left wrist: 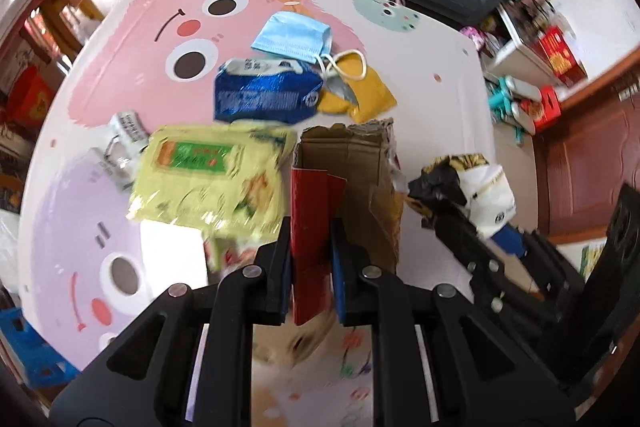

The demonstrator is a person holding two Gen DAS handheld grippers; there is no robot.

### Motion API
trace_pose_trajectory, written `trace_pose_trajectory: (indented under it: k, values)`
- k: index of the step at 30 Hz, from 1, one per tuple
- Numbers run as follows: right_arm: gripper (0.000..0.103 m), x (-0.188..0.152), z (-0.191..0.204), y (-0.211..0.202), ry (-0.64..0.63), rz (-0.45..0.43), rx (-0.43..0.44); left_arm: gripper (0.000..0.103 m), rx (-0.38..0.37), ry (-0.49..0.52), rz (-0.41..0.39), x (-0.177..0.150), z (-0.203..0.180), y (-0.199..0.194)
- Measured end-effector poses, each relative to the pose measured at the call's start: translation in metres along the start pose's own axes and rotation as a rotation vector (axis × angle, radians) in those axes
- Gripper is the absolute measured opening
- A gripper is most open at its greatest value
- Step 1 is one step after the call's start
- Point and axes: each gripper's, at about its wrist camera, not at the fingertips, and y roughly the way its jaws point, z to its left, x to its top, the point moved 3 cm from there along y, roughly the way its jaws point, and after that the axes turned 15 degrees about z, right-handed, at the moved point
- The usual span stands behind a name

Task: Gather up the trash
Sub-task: 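Grasp the red-and-cardboard box with the left gripper while the right holds the wrapper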

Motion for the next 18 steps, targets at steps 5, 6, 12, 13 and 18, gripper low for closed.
trace_pose_trajectory:
  k: [5, 6, 12, 13, 18]
  values:
    - [0.044, -0.035, 0.027, -0.019, 0.010, -0.011, -0.009, 0.013, 0.013, 0.079, -0.012, -0.048, 0.018, -0.026]
    - [0.044, -0.043, 0.033, -0.022, 0.018, -0.011, -0.011, 0.013, 0.014, 0.091, -0.017, -0.057, 0.022, -0.031]
    - [0.044, -0.096, 0.076, -0.041, 0.046, -0.030, -0.044, 0.013, 0.000, 0.165, -0.045, -0.113, 0.051, -0.054]
    - [0.044, -0.105, 0.085, -0.044, 0.049, -0.038, -0.053, 0.013, -0.006, 0.175, -0.048, -0.121, 0.057, -0.058]
    - [0.044, -0.153, 0.131, -0.057, 0.104, -0.085, -0.078, 0.013, -0.025, 0.239, -0.082, -0.163, 0.084, -0.078]
